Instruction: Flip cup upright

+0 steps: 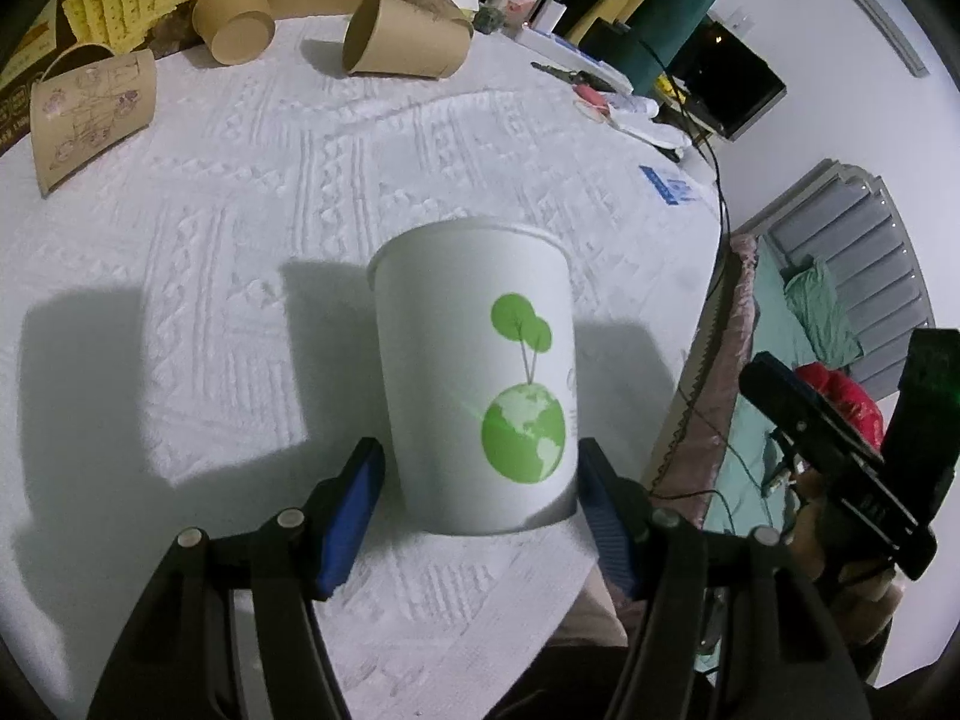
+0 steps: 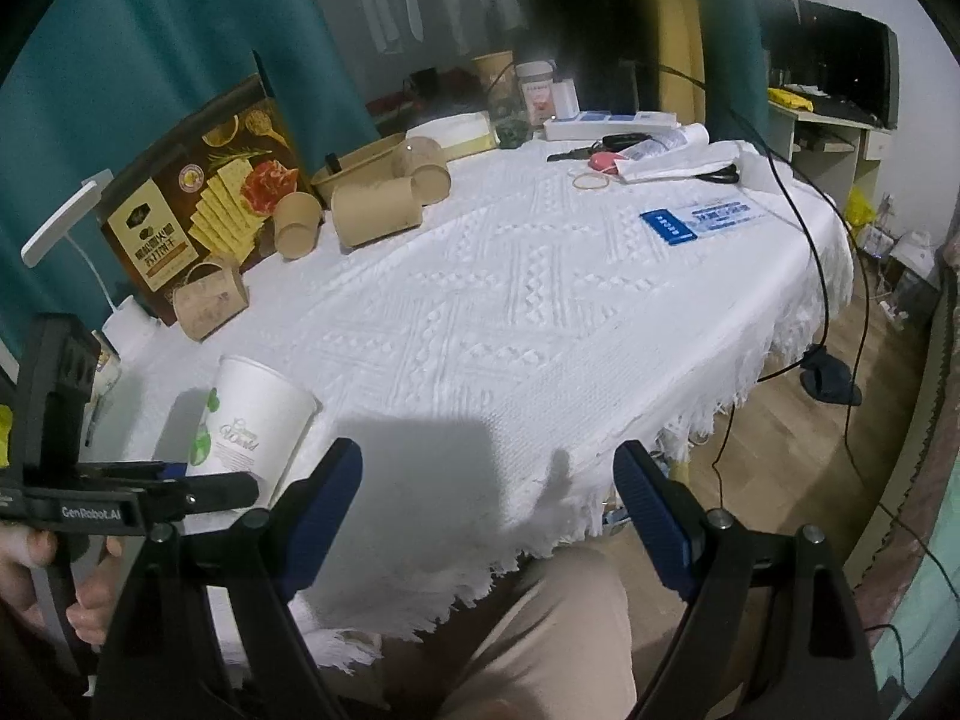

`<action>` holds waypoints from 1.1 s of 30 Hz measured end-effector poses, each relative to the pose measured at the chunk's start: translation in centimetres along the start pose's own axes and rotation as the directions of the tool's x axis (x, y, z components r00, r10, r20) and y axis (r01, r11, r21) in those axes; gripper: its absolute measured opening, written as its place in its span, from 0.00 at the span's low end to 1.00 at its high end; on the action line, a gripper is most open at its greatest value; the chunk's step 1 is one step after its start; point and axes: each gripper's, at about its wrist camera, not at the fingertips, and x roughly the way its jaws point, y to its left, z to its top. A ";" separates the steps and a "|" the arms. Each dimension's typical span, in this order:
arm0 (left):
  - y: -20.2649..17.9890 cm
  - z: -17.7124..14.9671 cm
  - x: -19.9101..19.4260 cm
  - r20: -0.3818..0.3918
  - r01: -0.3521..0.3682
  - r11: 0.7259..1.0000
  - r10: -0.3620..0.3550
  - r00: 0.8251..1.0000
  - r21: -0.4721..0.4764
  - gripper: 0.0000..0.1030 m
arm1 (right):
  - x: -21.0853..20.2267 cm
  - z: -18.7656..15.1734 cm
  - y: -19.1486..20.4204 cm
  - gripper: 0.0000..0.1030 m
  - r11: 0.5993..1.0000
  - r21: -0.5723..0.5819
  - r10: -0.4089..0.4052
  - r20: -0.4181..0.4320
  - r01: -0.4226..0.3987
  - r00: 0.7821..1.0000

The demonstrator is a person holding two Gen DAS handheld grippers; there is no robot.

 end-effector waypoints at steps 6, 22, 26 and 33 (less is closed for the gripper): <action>-0.4 0.1 -0.4 0.010 0.038 0.999 -0.038 0.999 -0.008 0.76 | 0.1 0.7 0.0 0.82 1.000 -0.013 -0.016 -0.013 0.016 1.000; 2.7 -3.4 -8.3 0.254 0.014 1.000 -0.007 0.967 -0.026 0.76 | 7.2 5.1 7.5 0.82 0.903 0.082 0.425 -0.312 -0.422 0.850; 4.4 -4.8 -10.1 0.305 -0.024 0.998 0.039 0.952 -0.053 0.76 | 10.6 5.4 9.0 0.82 0.885 0.143 0.462 -0.393 -0.443 0.795; 7.5 -5.4 -11.5 0.353 -0.138 0.986 0.163 0.921 -0.097 0.76 | 13.1 5.4 11.0 0.82 0.896 0.140 0.437 -0.455 -0.422 0.776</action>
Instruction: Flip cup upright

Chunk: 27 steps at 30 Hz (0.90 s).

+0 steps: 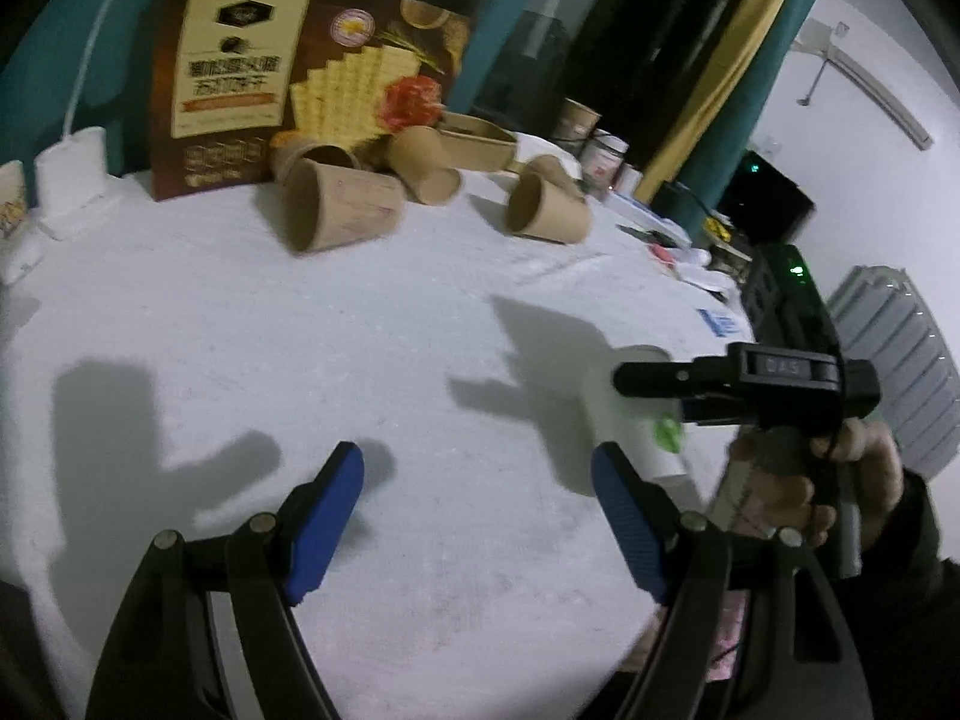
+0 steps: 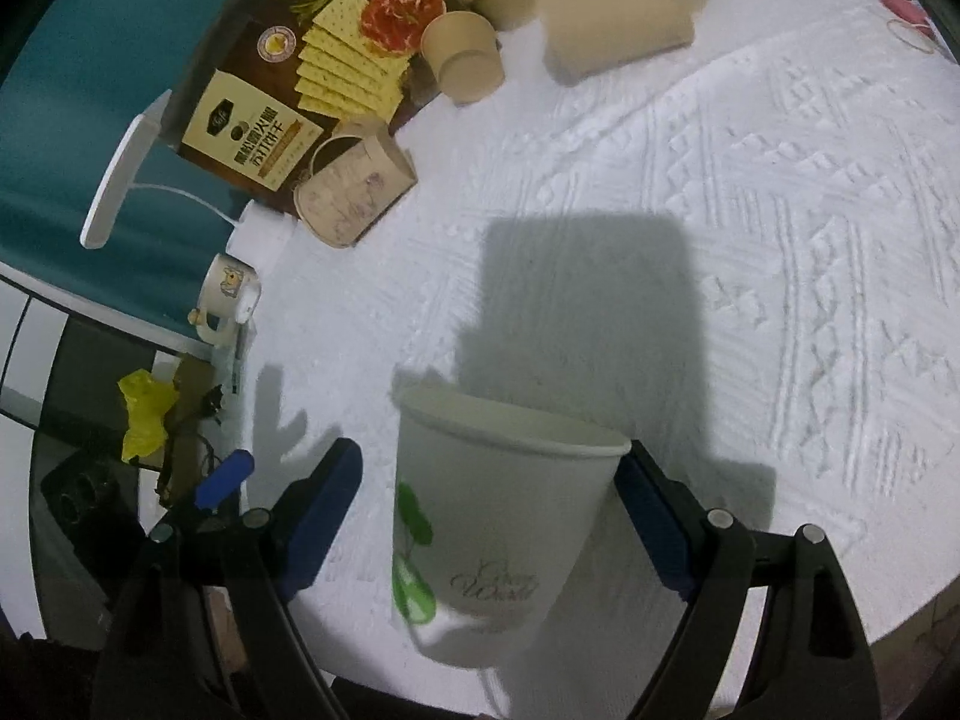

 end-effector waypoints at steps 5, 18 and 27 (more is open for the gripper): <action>0.7 0.1 0.1 0.019 -0.027 0.999 0.027 0.999 0.025 0.76 | 0.5 0.5 0.6 0.67 0.999 -0.023 -0.034 -0.021 0.033 0.999; 1.2 0.0 0.2 0.035 -0.023 0.999 0.022 0.999 0.042 0.76 | -2.8 1.1 5.1 0.60 0.918 -0.218 -0.268 0.279 0.332 0.922; 0.9 0.2 0.8 0.015 -0.130 0.989 0.129 0.992 0.068 0.76 | -1.7 -1.0 5.5 0.60 0.784 -0.244 -0.367 0.557 0.570 0.745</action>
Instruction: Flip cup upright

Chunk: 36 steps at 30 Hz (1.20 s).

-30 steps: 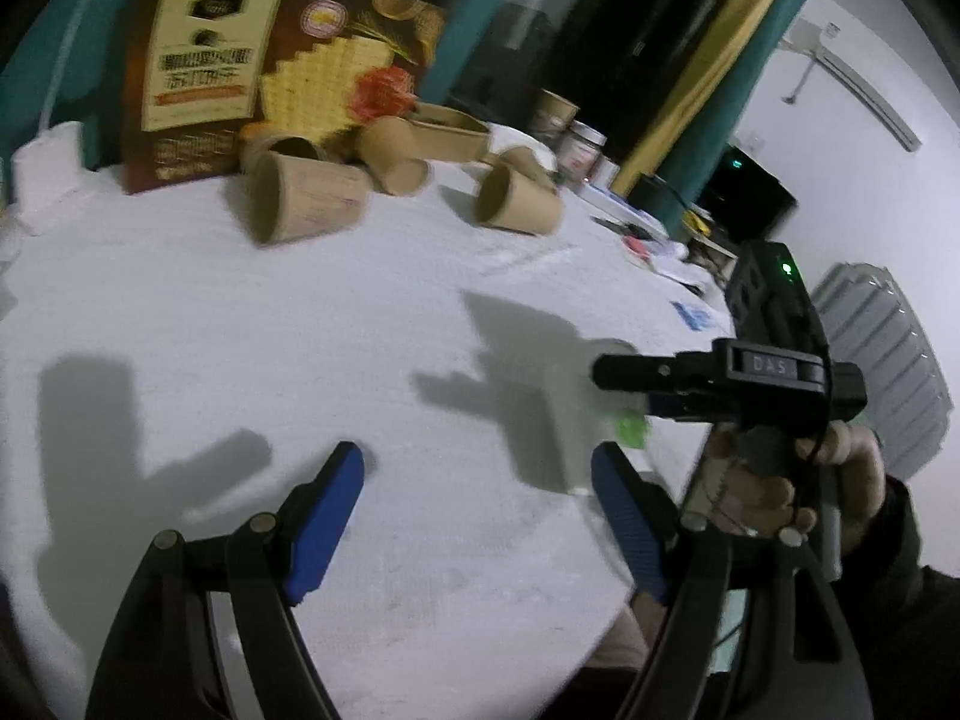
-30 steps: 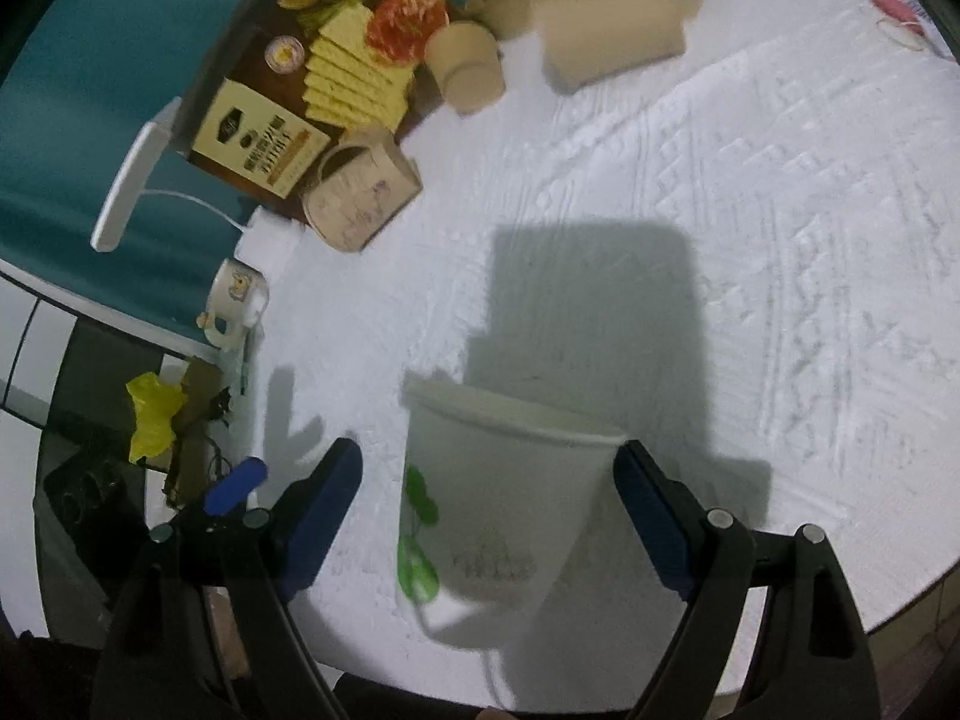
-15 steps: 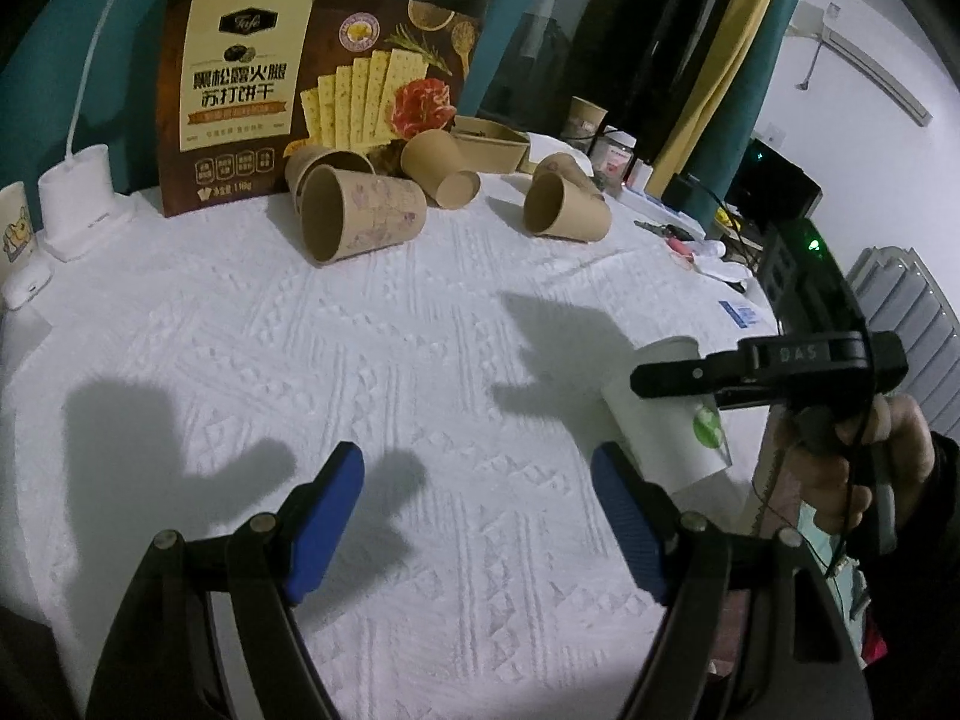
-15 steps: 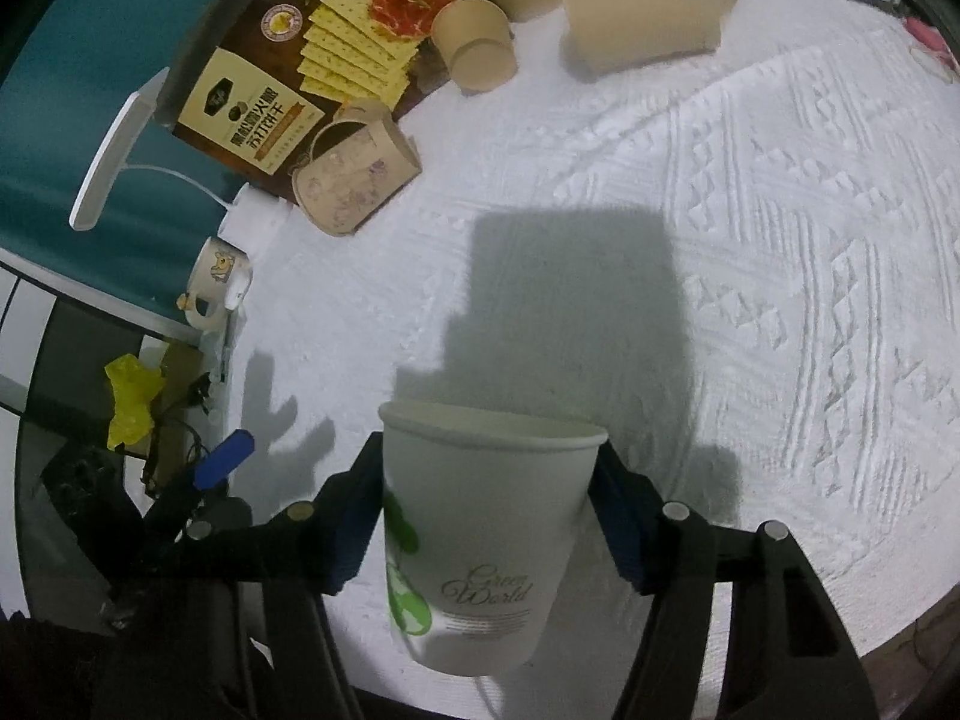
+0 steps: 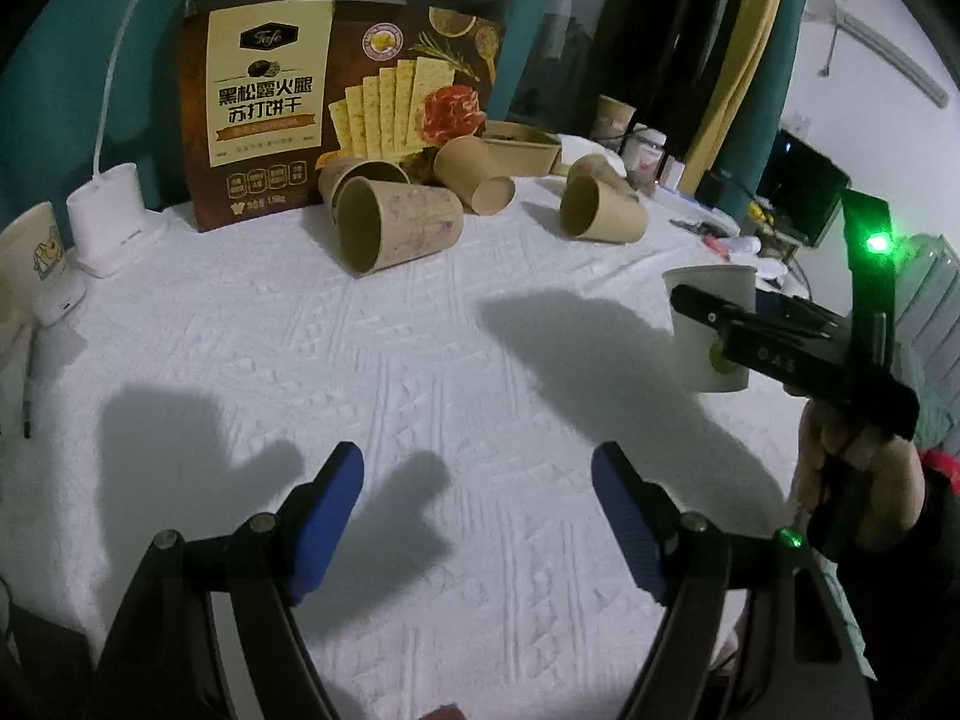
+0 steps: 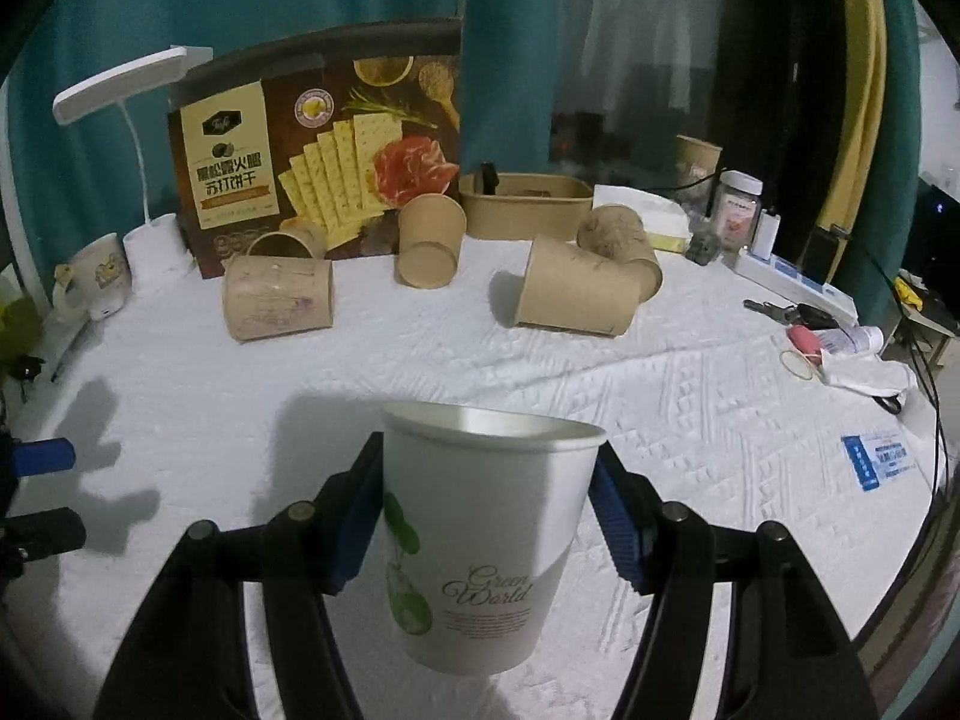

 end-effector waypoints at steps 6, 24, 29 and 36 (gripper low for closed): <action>-0.1 -0.5 0.0 -0.005 -0.029 1.000 0.029 1.000 0.012 0.79 | -1.3 -1.3 0.7 0.60 0.999 0.019 -0.052 0.079 0.051 0.995; -2.2 -2.0 -0.9 0.003 -0.012 0.999 0.011 1.000 0.035 0.81 | -5.2 -6.6 2.9 0.60 0.993 -0.017 -0.112 0.229 0.119 0.967; -2.5 -2.3 -1.1 0.004 -0.010 0.999 0.010 1.000 0.041 0.81 | -5.9 -7.3 2.7 0.61 0.995 -0.001 -0.093 0.224 0.096 0.970; -3.6 -3.0 -1.3 -0.007 -0.017 0.998 0.017 1.000 0.055 0.81 | -5.9 -8.3 2.1 0.63 0.997 0.045 -0.062 0.168 0.055 0.984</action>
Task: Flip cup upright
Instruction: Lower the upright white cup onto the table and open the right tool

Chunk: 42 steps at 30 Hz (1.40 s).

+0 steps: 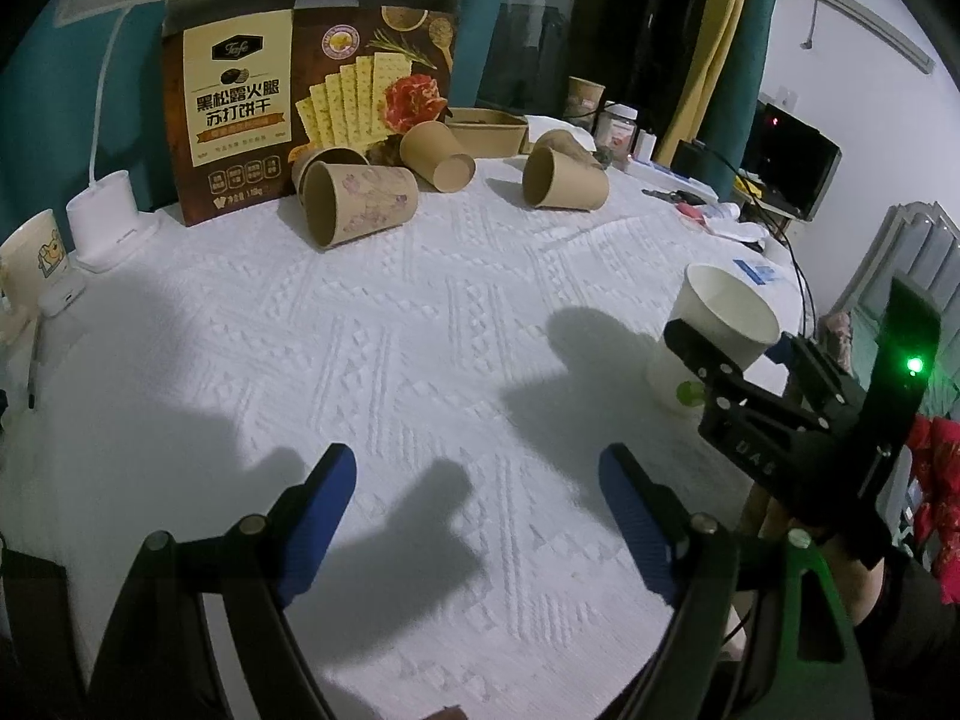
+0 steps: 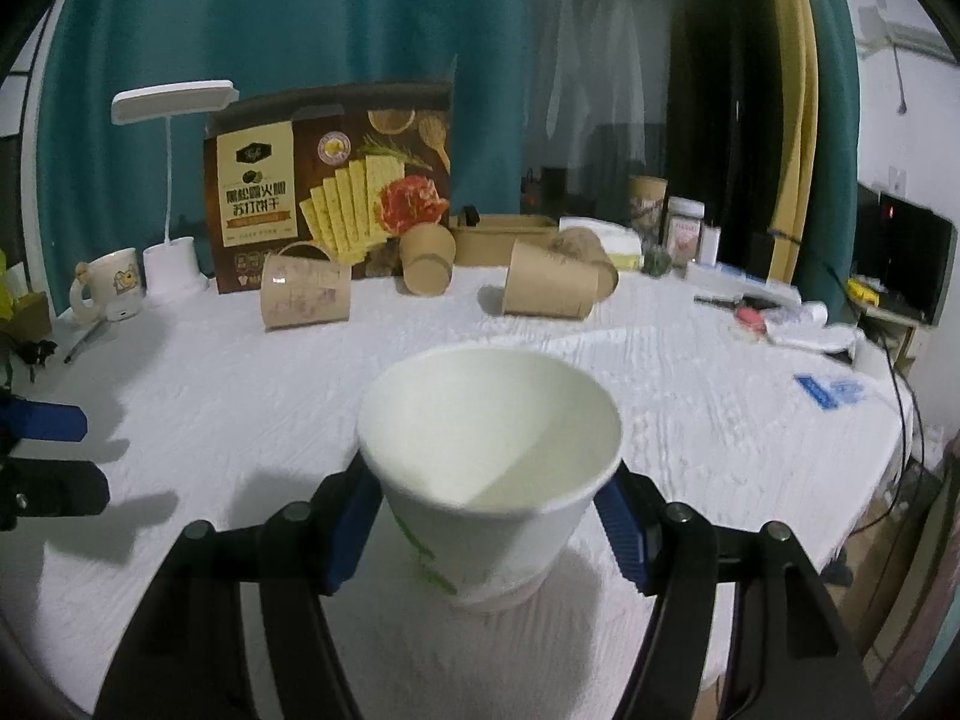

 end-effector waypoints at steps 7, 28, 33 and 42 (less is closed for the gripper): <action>-0.7 -0.4 -0.5 0.006 -0.014 1.000 0.014 1.000 0.018 0.81 | -0.5 -0.6 -0.5 0.76 1.000 0.022 0.021 -0.053 -0.020 0.998; -4.9 -2.0 -4.3 0.116 -0.068 0.989 0.052 0.992 0.133 0.82 | -8.6 -2.3 -4.1 0.76 0.993 0.118 0.010 -0.123 0.005 0.992; -6.3 -2.2 -5.7 0.193 -0.097 0.980 0.063 0.979 0.174 0.87 | -10.8 -2.7 -5.6 0.76 0.991 0.131 -0.020 -0.105 0.034 0.994; -8.3 -1.7 -8.1 0.265 -0.085 0.969 0.022 0.964 0.230 0.91 | -14.4 -2.9 -8.3 0.76 0.982 0.161 -0.081 -0.084 0.094 0.993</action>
